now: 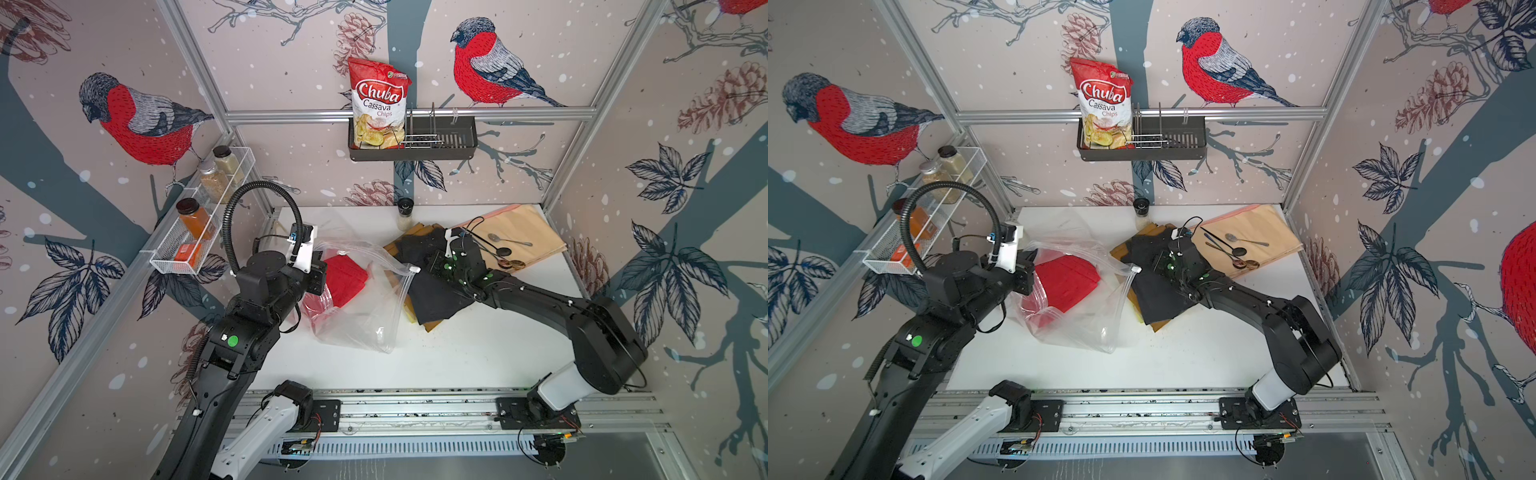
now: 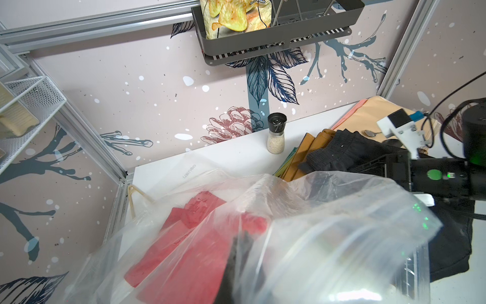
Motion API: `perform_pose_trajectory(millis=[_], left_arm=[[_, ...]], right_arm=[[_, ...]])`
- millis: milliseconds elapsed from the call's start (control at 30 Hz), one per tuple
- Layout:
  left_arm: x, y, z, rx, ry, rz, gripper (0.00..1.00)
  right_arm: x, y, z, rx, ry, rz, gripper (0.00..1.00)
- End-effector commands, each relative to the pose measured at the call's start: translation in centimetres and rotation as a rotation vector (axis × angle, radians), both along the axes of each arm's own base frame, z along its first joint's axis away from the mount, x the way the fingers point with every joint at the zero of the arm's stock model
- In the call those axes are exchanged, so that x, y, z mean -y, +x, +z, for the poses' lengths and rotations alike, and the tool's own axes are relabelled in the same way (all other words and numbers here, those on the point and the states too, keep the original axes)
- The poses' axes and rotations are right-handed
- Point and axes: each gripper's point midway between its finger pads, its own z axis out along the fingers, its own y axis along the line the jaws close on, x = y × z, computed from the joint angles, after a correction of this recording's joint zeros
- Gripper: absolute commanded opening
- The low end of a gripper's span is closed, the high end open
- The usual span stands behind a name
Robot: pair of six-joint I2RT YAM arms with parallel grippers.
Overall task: Take the trousers out of the vacuum bag
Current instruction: Place the trousers at the center of the board, then take out the trousers from the vacuum bag.
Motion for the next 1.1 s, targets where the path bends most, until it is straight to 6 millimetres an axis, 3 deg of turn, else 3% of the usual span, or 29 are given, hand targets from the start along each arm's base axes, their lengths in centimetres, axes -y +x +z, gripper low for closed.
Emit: perform_pose_trajectory(millis=[0, 67, 167, 300, 400, 533, 600, 833, 1067], left_arm=[[0.1, -0.2, 0.6, 0.025, -0.002, -0.015, 0.00], [0.3, -0.2, 0.3, 0.018, -0.007, -0.020, 0.00], [0.4, -0.1, -0.2, 0.010, -0.016, -0.024, 0.00], [0.6, -0.1, -0.7, -0.003, -0.025, -0.031, 0.00], [0.8, 0.2, -0.9, -0.007, -0.022, -0.035, 0.00], [1.3, 0.6, -1.0, -0.012, -0.021, -0.056, 0.00], [1.7, 0.8, -0.9, -0.012, -0.023, -0.071, 0.00], [2.4, 2.1, -1.2, -0.040, 0.004, -0.094, 0.00], [3.3, 2.7, 0.1, -0.036, -0.014, -0.128, 0.00]], right_arm=[[-1.0, 0.9, -2.2, -0.049, 0.032, 0.046, 0.09], [-1.4, 1.6, -3.7, -0.074, 0.029, 0.065, 0.07], [-2.1, 2.3, -3.8, -0.062, 0.007, 0.085, 0.08], [-2.0, 2.4, -0.3, 0.035, -0.063, 0.067, 0.09], [-1.3, 1.7, 3.8, 0.123, -0.135, 0.034, 0.15], [0.0, -0.3, 8.8, 0.210, -0.153, -0.008, 0.44], [0.6, -1.4, 10.8, 0.238, -0.124, -0.015, 0.51], [1.0, -7.2, 16.4, 0.328, 0.014, 0.039, 0.56], [-4.2, -13.6, 18.8, 0.345, 0.157, 0.210, 0.61]])
